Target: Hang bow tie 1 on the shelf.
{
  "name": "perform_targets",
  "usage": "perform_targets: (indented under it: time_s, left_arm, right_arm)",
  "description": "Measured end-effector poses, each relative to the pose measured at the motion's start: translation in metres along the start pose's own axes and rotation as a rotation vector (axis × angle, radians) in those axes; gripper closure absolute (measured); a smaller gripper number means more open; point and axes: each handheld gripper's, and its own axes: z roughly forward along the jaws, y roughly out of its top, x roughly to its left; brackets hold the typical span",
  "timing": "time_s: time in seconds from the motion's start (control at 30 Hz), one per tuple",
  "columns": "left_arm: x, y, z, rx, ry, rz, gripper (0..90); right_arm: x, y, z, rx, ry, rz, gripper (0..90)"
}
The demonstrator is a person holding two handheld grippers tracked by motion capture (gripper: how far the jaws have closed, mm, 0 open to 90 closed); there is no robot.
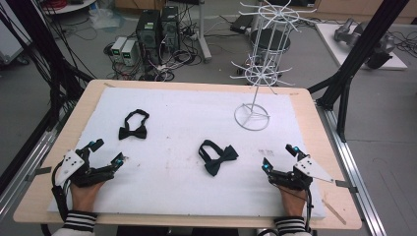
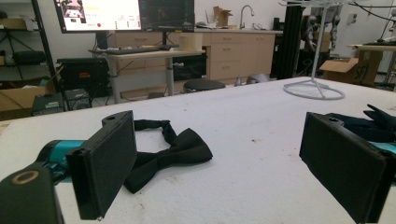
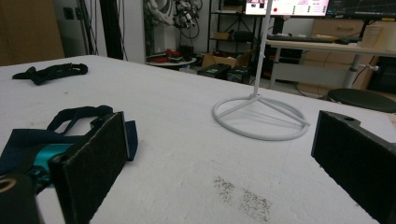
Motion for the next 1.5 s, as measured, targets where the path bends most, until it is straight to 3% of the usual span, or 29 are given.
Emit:
perform_targets:
  time_s: [0.67,1.17,1.43,1.5]
  left_arm:
    - [-0.001,0.000,0.001,0.005,0.008,0.001,11.4]
    - [-0.001,0.000,0.000,0.004,0.017,0.012,11.5]
    - [-0.002,0.000,-0.001,-0.004,0.025,0.014,11.4]
    - [-0.002,0.000,-0.001,-0.009,0.025,0.007,11.4]
  right_arm:
    - [0.002,0.000,0.000,-0.001,-0.002,-0.028,3.2]
    - [-0.002,0.002,0.001,0.008,-0.002,-0.001,3.2]
    - [-0.002,0.016,0.002,0.016,0.048,0.008,3.2]
    - [0.000,0.021,0.006,0.047,0.064,-0.007,3.2]
